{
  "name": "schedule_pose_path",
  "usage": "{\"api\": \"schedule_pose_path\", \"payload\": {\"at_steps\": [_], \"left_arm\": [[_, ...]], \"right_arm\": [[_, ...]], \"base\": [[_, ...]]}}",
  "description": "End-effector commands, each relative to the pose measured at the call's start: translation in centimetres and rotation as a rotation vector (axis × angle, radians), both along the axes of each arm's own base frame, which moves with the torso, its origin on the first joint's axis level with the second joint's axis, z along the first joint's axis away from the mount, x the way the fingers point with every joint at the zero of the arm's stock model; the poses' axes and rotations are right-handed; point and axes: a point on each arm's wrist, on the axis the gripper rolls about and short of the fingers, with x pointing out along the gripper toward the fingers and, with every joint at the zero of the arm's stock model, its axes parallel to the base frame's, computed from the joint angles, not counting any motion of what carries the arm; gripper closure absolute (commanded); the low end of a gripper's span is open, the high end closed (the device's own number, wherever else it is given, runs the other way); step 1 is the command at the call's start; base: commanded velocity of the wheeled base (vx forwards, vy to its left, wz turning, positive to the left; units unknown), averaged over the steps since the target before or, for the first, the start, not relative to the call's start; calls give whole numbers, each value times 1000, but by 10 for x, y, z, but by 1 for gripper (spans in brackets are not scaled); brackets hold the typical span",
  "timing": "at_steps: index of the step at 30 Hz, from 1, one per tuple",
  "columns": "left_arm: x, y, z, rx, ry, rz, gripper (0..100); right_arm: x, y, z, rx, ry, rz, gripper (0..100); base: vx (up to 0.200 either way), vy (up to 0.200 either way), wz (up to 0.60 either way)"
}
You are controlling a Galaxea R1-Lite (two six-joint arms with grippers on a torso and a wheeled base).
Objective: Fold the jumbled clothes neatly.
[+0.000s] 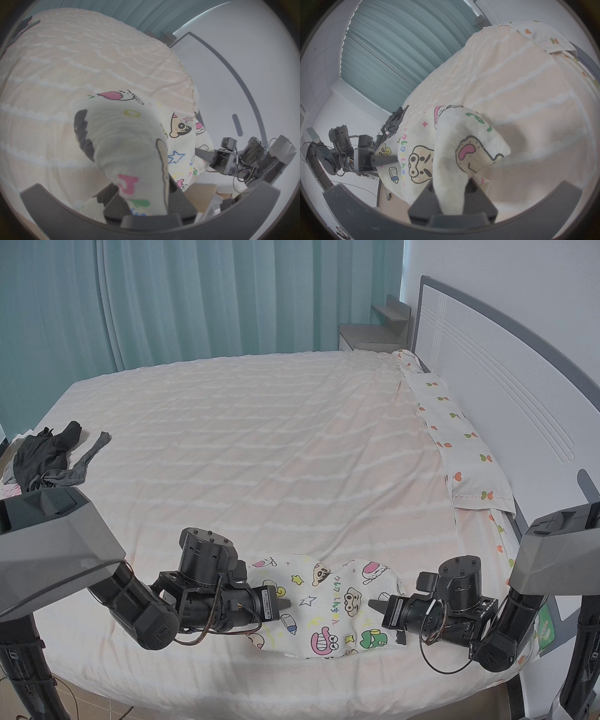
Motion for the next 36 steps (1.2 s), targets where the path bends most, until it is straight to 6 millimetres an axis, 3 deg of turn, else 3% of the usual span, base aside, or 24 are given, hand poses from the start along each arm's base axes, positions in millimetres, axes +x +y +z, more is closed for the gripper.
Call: {"api": "schedule_pose_path", "payload": {"at_steps": [1,14,30,31,36], "left_arm": [[-1,1,-22,51,56,16,100],[-5,9,-50,124,119,12,100],[-11,13,-59,161,145,23,100],[-11,13,-59,162,144,25,100],[-14,15,-61,168,158,27,100]], "right_arm": [[1,-6,-17,-35,48,-17,100],[3,-7,-44,-76,117,-18,100],[-4,-15,-49,-88,167,-27,100],[-6,-16,-50,-92,173,-25,0],[-9,-18,-51,-103,188,-28,0]], "base": [[0,0,0],[0,0,0],[0,0,0],[0,0,0],[0,0,0]]}}
